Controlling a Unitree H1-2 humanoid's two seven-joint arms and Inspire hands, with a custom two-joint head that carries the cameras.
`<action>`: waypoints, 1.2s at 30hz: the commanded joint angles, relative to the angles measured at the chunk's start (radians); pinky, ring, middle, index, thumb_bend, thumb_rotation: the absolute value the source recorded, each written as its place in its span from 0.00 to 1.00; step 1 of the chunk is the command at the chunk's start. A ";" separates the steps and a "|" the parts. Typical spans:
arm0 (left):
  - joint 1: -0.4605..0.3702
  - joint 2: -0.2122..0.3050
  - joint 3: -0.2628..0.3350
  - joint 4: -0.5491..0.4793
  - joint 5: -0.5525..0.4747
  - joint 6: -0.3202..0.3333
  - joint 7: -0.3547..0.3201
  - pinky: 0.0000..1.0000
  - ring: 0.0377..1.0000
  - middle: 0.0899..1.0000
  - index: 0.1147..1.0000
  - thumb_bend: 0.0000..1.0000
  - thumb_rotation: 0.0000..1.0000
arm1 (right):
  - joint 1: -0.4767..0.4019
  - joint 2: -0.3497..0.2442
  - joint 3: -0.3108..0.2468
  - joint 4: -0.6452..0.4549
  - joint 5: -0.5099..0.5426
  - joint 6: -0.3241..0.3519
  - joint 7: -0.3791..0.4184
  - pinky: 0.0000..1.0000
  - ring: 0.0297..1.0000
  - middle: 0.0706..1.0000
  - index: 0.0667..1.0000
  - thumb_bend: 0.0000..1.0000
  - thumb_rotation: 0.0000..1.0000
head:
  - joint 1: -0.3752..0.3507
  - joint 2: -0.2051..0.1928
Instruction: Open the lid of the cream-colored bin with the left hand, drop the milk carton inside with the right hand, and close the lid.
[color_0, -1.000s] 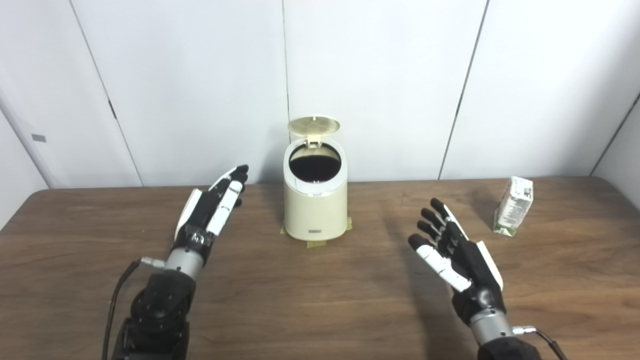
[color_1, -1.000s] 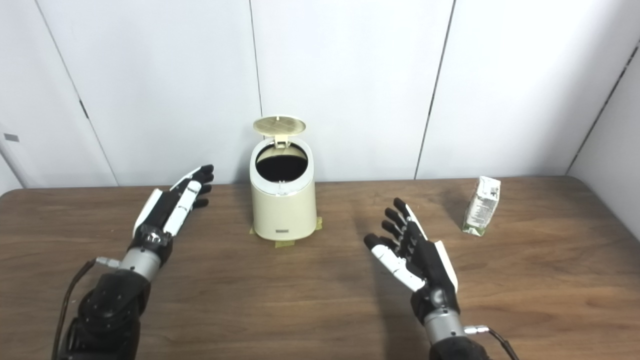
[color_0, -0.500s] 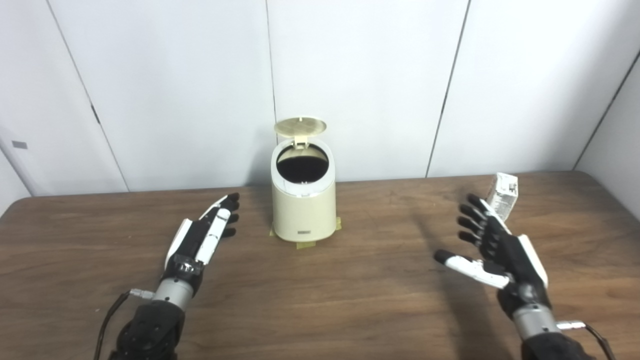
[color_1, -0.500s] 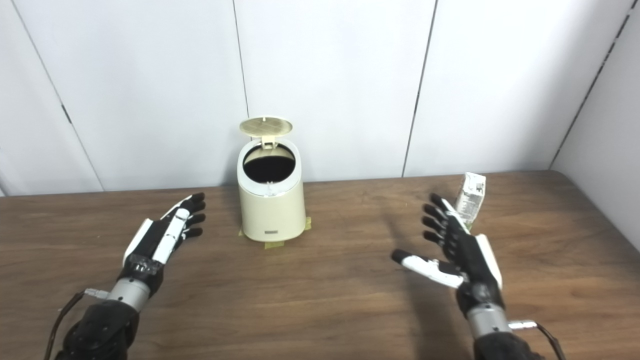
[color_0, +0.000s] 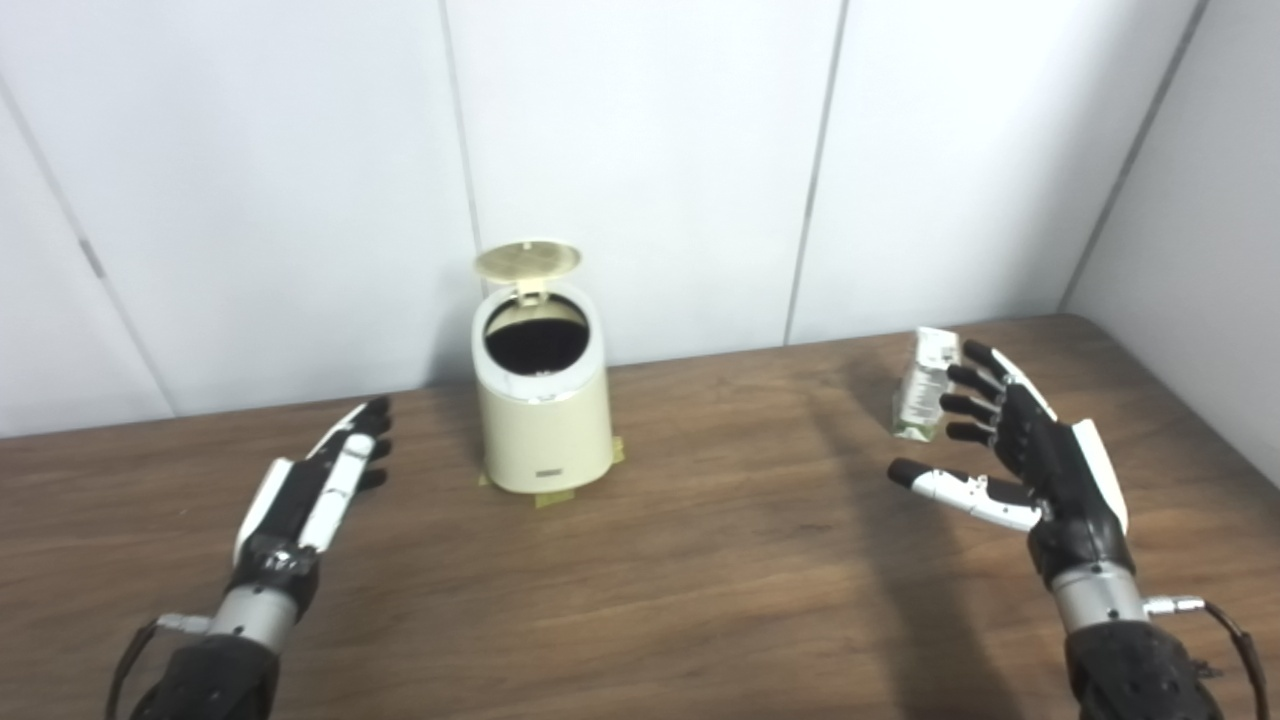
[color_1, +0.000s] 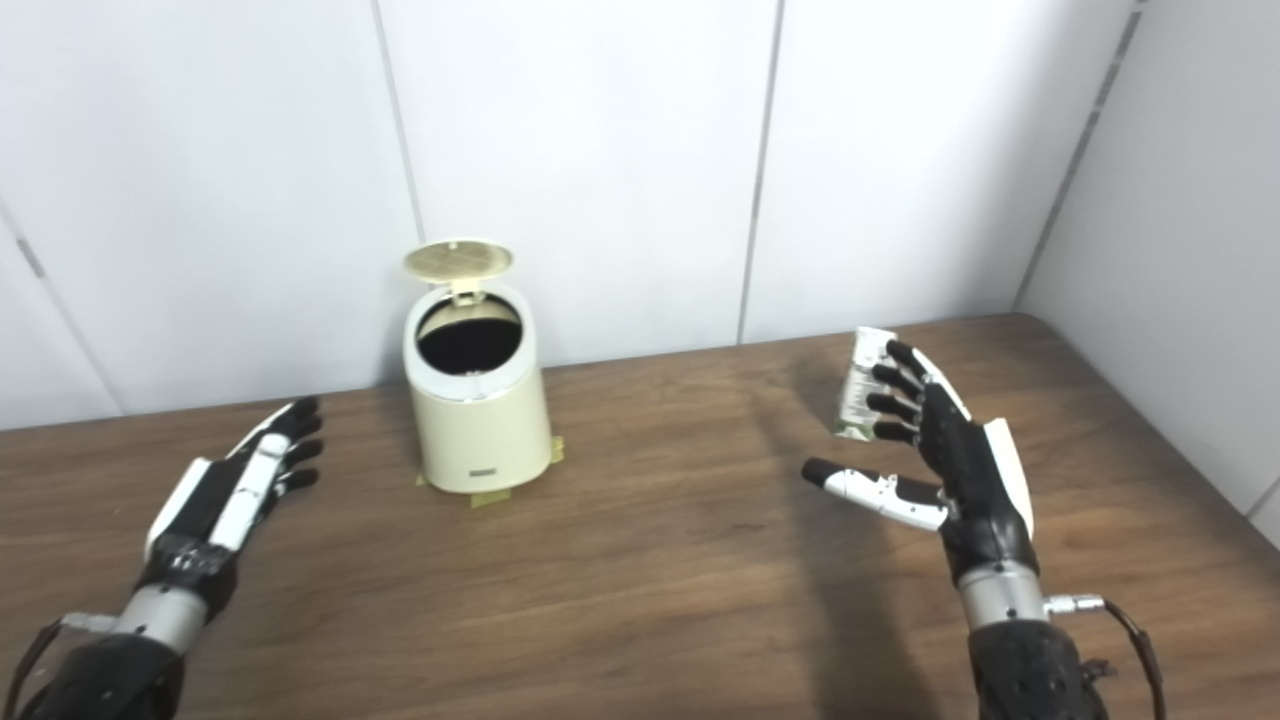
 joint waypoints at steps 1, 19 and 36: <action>-0.045 0.020 0.004 -0.005 -0.016 -0.042 -0.011 0.89 0.92 0.94 0.94 0.47 0.94 | -0.052 -0.027 -0.022 -0.021 -0.019 -0.009 -0.022 0.75 0.82 0.86 0.87 0.85 0.25 | -0.007 -0.003; -0.042 0.062 -0.021 -0.032 0.002 -0.002 -0.027 0.89 0.92 0.94 0.93 0.48 0.93 | -0.280 -0.254 0.007 0.195 -0.183 0.169 0.092 0.75 0.95 0.97 0.97 0.91 0.12 | -0.015 -0.002; -0.043 0.092 -0.052 -0.054 0.032 -0.002 -0.043 0.89 0.92 0.94 0.92 0.48 0.92 | -0.444 -0.349 0.114 0.555 -0.168 0.136 0.142 0.75 0.85 0.89 0.88 0.86 0.00 | -0.008 0.006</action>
